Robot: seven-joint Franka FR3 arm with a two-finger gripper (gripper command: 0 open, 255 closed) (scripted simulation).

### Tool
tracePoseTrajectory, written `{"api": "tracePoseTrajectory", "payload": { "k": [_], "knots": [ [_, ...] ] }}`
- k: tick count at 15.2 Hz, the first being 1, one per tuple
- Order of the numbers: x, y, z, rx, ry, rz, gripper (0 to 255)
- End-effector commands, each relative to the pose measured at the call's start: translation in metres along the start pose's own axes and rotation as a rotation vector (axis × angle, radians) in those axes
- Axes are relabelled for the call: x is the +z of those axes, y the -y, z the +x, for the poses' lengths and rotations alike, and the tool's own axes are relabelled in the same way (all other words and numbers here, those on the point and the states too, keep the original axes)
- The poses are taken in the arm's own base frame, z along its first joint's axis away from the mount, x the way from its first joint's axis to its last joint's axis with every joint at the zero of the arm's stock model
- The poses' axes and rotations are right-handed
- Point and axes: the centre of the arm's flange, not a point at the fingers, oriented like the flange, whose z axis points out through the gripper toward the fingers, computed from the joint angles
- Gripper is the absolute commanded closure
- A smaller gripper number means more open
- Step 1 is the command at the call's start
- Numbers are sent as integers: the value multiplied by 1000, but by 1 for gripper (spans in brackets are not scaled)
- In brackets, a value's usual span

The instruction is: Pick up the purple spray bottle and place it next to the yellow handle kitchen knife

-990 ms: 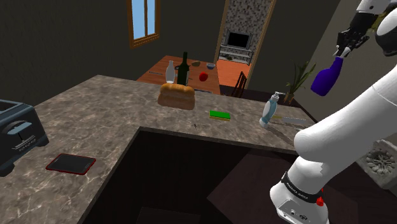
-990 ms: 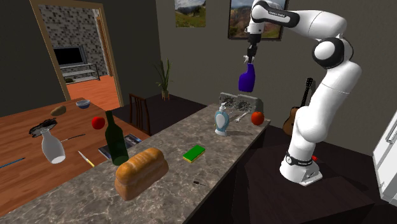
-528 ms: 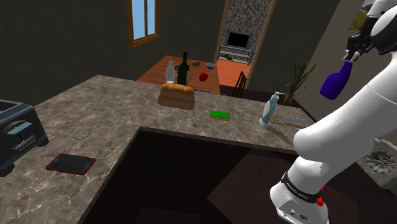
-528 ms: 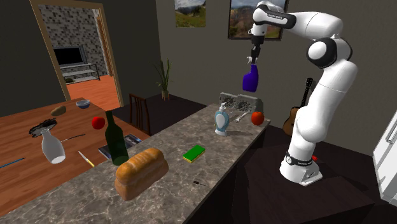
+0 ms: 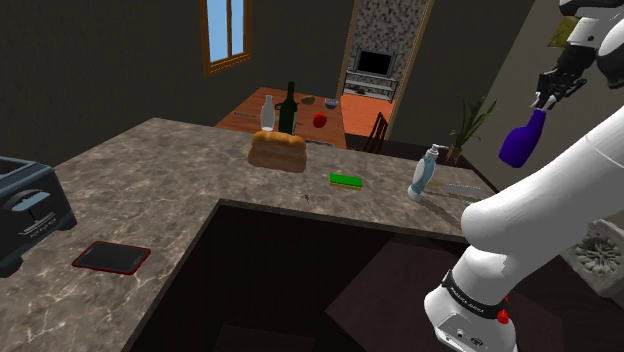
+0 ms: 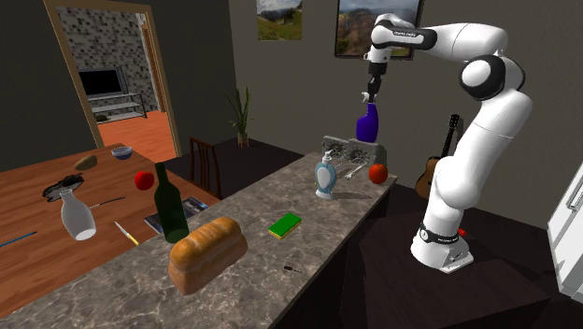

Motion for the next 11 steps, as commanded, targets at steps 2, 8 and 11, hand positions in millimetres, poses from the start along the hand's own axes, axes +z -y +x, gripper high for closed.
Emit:
{"api": "tracePoseTrajectory", "payload": {
  "k": [2, 8, 11],
  "knots": [
    [17, 1, 0, 0, -1, 0, 255],
    [48, 1, -1, 0, -1, 0, 255],
    [64, 1, -2, 0, -1, 0, 255]
  ]
}}
